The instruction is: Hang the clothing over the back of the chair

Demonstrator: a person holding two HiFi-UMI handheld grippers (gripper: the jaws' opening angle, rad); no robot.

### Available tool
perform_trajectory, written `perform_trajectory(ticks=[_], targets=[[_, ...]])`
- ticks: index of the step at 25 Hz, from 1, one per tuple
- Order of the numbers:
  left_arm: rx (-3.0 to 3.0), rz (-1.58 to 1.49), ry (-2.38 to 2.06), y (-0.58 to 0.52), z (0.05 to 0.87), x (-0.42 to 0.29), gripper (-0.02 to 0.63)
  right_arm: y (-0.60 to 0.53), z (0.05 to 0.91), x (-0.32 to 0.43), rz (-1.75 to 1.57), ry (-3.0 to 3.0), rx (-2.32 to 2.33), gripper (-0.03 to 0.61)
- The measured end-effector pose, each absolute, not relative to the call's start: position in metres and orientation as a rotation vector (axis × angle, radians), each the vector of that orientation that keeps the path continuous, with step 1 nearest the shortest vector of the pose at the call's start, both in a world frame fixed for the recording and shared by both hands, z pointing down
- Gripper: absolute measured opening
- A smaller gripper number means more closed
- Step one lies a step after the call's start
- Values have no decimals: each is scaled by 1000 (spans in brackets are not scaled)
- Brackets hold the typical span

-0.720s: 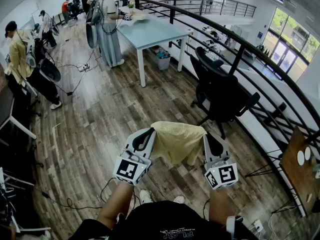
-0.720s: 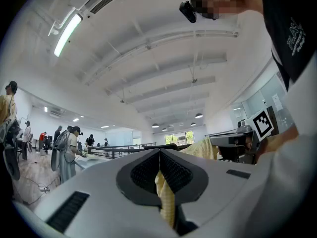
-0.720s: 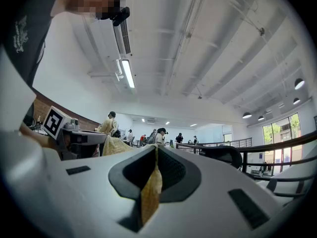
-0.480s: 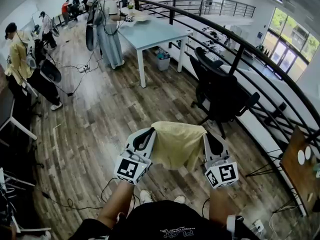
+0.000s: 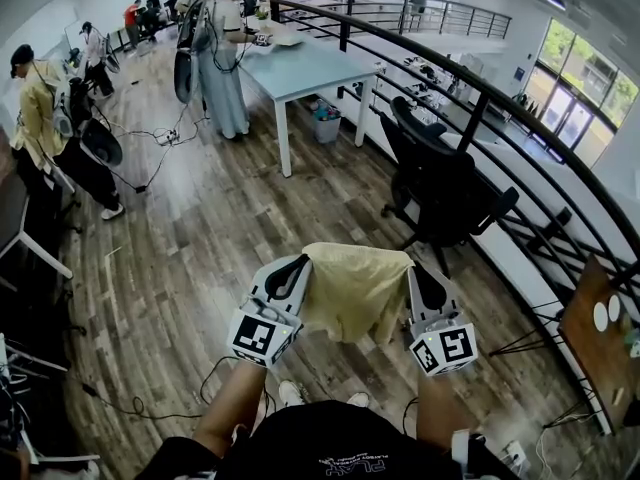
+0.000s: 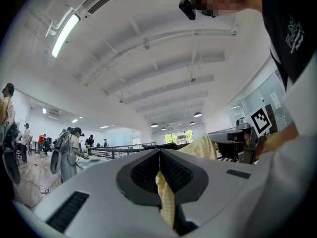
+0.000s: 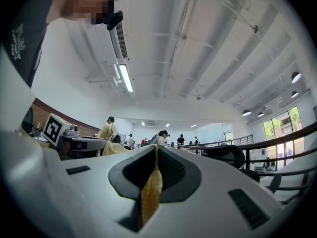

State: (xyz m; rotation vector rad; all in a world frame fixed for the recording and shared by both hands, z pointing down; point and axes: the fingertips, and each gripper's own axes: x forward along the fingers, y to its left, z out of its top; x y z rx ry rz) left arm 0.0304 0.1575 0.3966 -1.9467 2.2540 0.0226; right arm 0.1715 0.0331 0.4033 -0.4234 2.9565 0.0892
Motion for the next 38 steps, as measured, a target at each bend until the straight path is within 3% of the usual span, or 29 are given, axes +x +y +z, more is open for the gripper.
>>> perform_trajectory(ticks=[38], targets=[[-2020,51,2213,213,416,-64,17,100,413,79,119,2995,-447,31]])
